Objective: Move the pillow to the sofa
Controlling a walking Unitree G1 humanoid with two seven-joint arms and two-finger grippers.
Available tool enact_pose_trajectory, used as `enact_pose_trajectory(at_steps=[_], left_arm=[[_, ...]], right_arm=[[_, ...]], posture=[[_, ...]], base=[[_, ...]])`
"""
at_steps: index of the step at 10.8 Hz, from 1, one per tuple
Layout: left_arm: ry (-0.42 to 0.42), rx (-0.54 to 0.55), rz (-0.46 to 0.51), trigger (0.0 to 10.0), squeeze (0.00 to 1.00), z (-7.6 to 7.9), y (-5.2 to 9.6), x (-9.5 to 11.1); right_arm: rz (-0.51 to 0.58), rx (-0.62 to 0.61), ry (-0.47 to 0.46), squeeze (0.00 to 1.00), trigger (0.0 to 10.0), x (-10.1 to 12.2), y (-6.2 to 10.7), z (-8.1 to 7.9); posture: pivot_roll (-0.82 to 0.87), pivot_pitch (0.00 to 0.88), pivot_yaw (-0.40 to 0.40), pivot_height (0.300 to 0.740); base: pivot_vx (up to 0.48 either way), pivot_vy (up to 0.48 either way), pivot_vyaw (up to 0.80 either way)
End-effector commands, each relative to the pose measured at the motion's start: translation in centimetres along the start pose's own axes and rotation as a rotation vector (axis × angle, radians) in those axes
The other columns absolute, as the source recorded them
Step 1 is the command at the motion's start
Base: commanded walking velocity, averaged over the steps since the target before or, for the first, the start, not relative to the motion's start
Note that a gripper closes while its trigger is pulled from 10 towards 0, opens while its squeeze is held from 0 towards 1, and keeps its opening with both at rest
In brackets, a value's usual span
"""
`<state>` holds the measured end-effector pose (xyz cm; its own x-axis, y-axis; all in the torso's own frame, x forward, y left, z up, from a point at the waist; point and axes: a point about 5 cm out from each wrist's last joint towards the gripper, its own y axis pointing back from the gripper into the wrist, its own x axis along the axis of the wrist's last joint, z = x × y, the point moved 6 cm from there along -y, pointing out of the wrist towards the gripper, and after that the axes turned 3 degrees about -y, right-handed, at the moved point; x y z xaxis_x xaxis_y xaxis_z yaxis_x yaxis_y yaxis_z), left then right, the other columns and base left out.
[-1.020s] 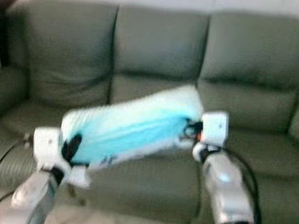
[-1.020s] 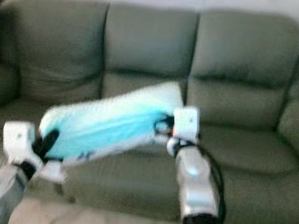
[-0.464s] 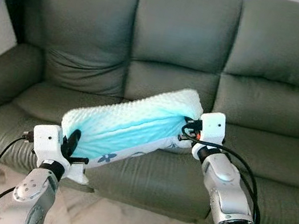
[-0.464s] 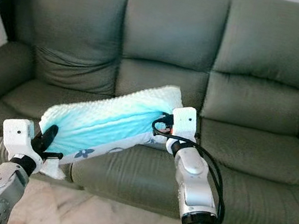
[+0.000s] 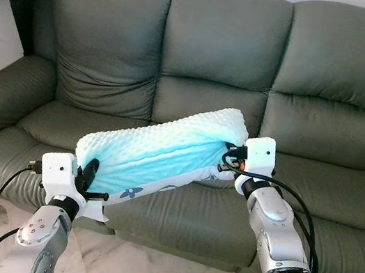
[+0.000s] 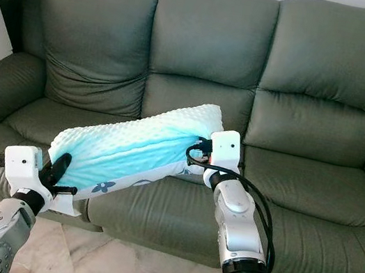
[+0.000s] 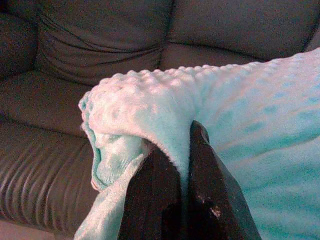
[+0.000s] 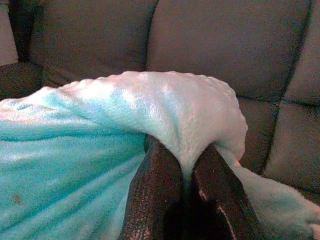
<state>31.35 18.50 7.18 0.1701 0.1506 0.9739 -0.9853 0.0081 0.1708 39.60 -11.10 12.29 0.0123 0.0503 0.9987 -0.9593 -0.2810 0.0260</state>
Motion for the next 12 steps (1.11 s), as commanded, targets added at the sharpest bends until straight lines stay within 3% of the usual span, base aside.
enact_pose_trajectory(at_steps=[1,6,11,12], left_arm=[[-0.022,0.019,-0.011,10.0,0.00,-0.69,0.01,-0.11],[-0.017,-0.002,-0.008,10.0,0.00,-0.49,0.20,-0.20],[-0.022,-0.031,0.006,10.0,0.00,-0.16,0.28,0.11],[-0.021,-0.031,0.005,10.0,0.00,-0.16,0.28,0.09]], right_arm=[[0.037,-0.018,0.003,0.00,10.0,1.13,-0.19,0.41],[0.032,-0.016,0.004,0.00,10.0,1.03,-0.17,0.38],[0.025,-0.024,0.002,0.00,10.0,0.86,-0.14,0.41],[0.022,-0.025,0.004,0.00,10.0,0.82,-0.13,0.45]], posture=[[-0.22,0.000,0.064,0.740],[-0.21,0.000,0.062,0.740],[-0.22,0.000,0.066,0.740],[-0.22,0.000,0.066,0.740]], base=[[0.000,0.000,0.00],[0.000,0.000,0.00],[0.440,0.000,0.00],[0.450,0.000,-0.72]])
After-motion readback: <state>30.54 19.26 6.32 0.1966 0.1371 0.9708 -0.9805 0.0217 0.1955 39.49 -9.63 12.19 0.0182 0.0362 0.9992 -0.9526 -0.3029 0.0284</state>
